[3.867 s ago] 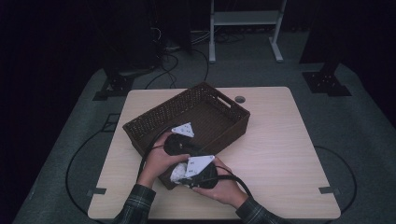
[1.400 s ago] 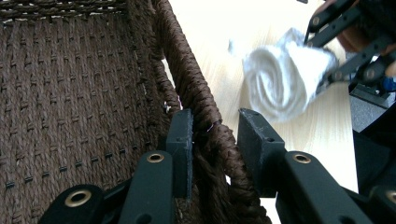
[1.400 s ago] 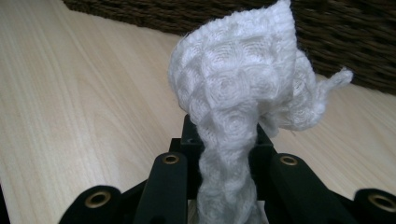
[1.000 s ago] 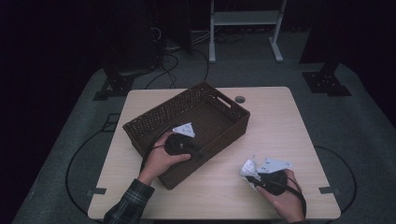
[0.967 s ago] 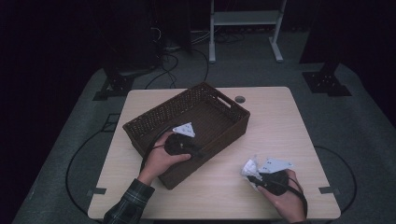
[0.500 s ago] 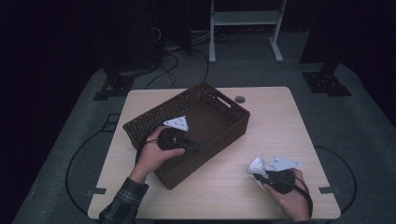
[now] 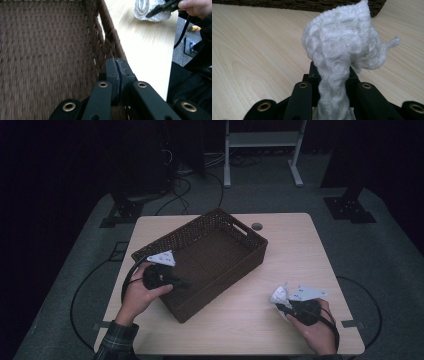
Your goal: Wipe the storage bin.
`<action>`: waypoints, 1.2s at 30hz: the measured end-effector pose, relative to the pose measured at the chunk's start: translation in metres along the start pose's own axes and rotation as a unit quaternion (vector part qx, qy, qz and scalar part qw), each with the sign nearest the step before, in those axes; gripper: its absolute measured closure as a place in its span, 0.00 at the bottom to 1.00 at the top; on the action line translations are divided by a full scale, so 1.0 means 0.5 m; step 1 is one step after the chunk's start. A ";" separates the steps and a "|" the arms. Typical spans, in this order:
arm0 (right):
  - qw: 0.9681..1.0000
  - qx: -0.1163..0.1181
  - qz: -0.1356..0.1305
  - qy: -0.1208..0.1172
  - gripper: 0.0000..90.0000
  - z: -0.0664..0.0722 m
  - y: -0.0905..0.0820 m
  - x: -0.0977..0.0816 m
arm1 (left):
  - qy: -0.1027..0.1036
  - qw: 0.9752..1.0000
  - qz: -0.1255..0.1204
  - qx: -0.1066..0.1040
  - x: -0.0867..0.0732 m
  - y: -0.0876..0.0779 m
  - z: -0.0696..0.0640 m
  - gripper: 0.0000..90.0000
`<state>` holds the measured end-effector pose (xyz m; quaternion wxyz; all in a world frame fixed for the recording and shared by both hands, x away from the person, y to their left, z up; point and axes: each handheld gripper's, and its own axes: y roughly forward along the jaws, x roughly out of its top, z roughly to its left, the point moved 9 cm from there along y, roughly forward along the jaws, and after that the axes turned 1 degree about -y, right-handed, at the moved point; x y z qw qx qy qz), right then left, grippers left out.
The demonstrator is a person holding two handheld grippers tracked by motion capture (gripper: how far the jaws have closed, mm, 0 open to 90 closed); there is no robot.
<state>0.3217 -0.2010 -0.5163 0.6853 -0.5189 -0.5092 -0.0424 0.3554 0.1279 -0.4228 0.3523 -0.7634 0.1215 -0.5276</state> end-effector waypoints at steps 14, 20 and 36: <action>1.000 -0.006 0.003 0.000 0.82 -0.008 0.004 0.002 | -0.026 0.999 -0.012 0.024 -0.099 -0.084 0.006 1.00; 1.000 -0.009 0.002 0.004 0.82 -0.011 0.003 0.001 | -0.037 0.999 -0.006 0.035 -0.131 -0.097 0.013 1.00; 1.000 -0.010 0.004 0.004 0.82 -0.011 0.003 0.000 | -0.030 0.999 -0.021 -0.006 -0.106 -0.045 -0.011 1.00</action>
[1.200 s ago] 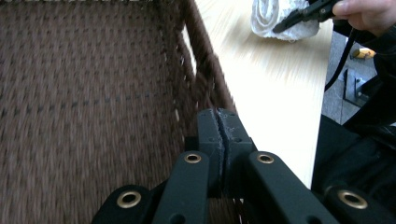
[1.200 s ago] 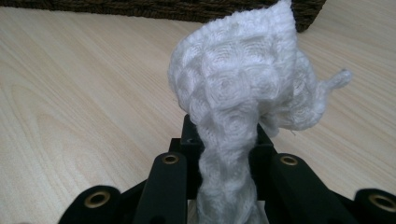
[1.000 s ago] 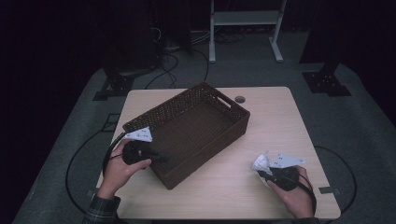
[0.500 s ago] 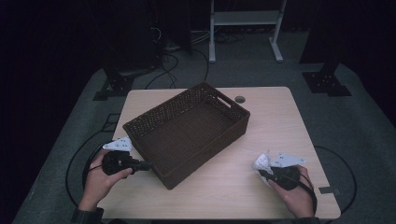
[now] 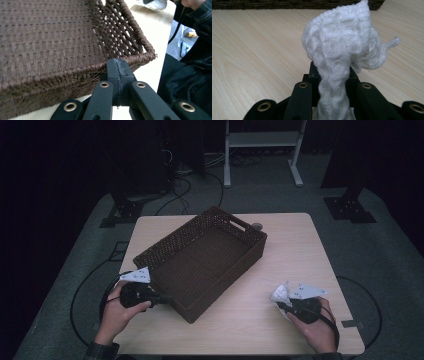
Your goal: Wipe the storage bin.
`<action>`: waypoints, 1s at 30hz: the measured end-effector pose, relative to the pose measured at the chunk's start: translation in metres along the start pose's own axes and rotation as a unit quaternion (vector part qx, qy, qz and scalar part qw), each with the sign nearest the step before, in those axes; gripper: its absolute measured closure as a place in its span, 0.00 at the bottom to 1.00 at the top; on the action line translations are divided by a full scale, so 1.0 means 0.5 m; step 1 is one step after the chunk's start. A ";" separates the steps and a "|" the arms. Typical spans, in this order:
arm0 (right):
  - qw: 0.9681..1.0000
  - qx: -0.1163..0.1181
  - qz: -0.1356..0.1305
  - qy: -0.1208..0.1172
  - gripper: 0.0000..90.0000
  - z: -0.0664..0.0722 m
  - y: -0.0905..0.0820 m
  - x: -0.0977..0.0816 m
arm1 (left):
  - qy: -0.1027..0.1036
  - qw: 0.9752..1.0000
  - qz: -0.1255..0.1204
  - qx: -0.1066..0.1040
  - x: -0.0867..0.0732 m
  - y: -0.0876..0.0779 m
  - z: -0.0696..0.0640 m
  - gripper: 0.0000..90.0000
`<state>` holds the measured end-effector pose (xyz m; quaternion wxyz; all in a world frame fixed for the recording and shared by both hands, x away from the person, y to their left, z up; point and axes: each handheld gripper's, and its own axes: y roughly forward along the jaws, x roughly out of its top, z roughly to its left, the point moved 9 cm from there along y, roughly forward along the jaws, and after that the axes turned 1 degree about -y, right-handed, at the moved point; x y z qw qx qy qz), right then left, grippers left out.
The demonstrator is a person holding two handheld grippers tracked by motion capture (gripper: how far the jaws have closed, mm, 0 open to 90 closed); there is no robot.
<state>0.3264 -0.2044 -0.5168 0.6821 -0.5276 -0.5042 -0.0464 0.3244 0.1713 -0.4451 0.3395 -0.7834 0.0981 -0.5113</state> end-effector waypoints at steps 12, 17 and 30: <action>1.000 -0.004 0.001 -0.003 0.82 -0.004 -0.001 -0.001 | 0.013 0.999 -0.008 -0.029 0.049 0.076 -0.039 1.00; 1.000 -0.007 0.002 0.000 0.82 -0.009 -0.002 -0.002 | 0.030 0.999 -0.003 -0.034 0.072 0.103 -0.049 1.00; 1.000 -0.008 -0.001 0.004 0.82 -0.015 -0.003 -0.003 | 0.053 0.998 0.002 -0.044 0.130 0.174 -0.064 1.00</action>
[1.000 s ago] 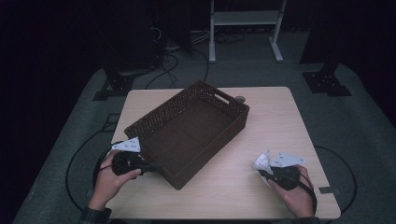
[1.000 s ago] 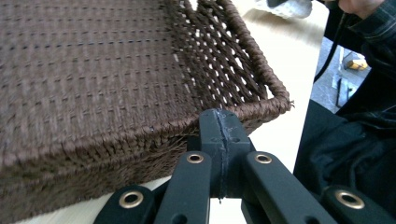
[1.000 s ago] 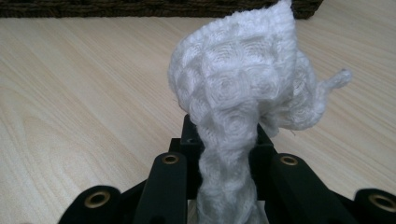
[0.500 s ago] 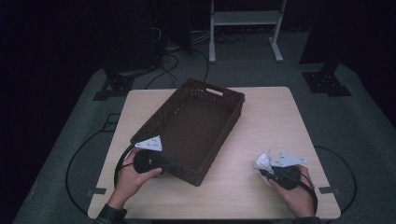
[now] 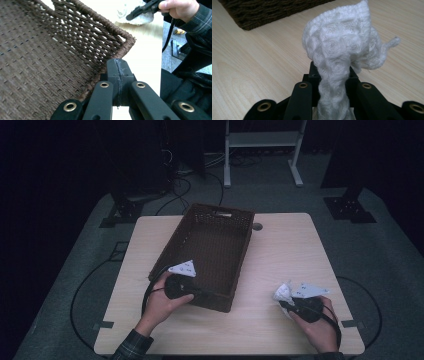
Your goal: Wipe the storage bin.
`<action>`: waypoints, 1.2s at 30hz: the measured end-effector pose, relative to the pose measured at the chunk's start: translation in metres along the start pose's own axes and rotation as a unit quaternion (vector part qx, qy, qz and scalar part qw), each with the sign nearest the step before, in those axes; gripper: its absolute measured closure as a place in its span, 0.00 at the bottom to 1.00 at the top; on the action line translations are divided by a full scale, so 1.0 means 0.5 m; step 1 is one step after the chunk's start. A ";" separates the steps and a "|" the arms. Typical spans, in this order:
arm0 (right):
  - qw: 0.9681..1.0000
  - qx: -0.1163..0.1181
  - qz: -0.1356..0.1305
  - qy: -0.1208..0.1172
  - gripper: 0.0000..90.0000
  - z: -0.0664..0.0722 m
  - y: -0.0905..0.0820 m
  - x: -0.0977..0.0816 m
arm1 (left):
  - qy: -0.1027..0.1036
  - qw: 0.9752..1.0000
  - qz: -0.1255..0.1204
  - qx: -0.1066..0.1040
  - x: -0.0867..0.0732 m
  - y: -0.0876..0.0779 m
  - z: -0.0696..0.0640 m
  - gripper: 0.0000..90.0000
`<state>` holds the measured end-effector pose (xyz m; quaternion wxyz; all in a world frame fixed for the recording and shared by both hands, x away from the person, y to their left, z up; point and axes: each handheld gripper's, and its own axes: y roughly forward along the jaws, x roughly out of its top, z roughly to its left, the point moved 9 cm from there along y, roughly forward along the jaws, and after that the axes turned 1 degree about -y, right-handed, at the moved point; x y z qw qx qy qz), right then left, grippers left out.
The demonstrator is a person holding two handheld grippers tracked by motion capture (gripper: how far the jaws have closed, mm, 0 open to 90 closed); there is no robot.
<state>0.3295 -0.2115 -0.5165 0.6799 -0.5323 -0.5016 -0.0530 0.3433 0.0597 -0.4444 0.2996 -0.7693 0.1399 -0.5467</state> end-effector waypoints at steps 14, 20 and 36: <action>1.000 0.000 0.002 0.003 0.82 -0.007 0.002 -0.003 | 0.027 1.000 0.004 -0.007 0.062 0.072 0.013 1.00; 1.000 0.002 0.003 0.001 0.82 -0.007 0.004 -0.005 | 0.025 1.000 -0.006 -0.007 0.057 0.044 0.014 0.96; 1.000 -0.003 0.002 0.004 0.82 -0.013 0.002 -0.006 | -0.009 0.998 -0.020 0.062 -0.010 -0.108 0.079 0.77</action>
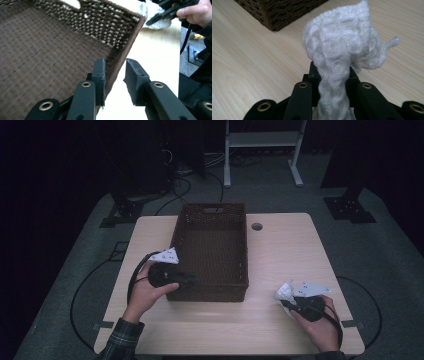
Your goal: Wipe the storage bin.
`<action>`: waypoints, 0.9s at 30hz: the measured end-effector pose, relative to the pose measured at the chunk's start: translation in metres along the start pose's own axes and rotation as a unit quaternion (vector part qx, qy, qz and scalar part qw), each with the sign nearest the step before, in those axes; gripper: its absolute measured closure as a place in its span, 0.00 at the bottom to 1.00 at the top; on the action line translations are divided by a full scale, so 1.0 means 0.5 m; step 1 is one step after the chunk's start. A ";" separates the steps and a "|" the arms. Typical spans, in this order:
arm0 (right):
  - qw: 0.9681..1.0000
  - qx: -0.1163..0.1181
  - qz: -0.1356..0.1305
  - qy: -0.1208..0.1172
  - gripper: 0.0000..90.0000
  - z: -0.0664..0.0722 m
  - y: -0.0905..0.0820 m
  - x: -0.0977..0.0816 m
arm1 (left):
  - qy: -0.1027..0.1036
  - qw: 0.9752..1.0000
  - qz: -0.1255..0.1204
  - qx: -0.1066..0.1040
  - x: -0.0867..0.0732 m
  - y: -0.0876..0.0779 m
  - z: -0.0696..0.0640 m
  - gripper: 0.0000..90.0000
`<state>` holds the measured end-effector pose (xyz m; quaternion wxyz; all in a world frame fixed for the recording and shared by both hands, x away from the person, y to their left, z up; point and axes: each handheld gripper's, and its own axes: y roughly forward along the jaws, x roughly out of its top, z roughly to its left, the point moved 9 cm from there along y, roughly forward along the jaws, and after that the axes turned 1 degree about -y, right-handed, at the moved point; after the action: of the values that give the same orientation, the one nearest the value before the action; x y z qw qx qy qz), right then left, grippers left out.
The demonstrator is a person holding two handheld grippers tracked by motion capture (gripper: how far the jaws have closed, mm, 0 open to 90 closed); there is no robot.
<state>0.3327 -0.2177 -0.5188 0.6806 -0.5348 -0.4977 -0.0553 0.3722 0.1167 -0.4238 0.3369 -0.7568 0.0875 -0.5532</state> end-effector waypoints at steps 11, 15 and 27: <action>1.000 -0.001 0.000 0.001 0.82 -0.004 0.000 -0.002 | -0.014 1.000 0.010 0.013 -0.036 -0.023 0.029 0.77; 1.000 0.000 0.003 0.002 0.82 -0.005 0.000 -0.004 | -0.009 1.000 0.024 0.014 -0.042 -0.012 0.029 0.82; 1.000 -0.002 0.002 0.002 0.82 -0.006 0.000 -0.003 | 0.010 0.999 0.028 -0.012 -0.027 0.018 -0.008 0.88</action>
<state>0.3336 -0.2207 -0.5199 0.6811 -0.5369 -0.4947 -0.0558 0.3660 0.1150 -0.4394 0.3425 -0.7522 0.1187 -0.5503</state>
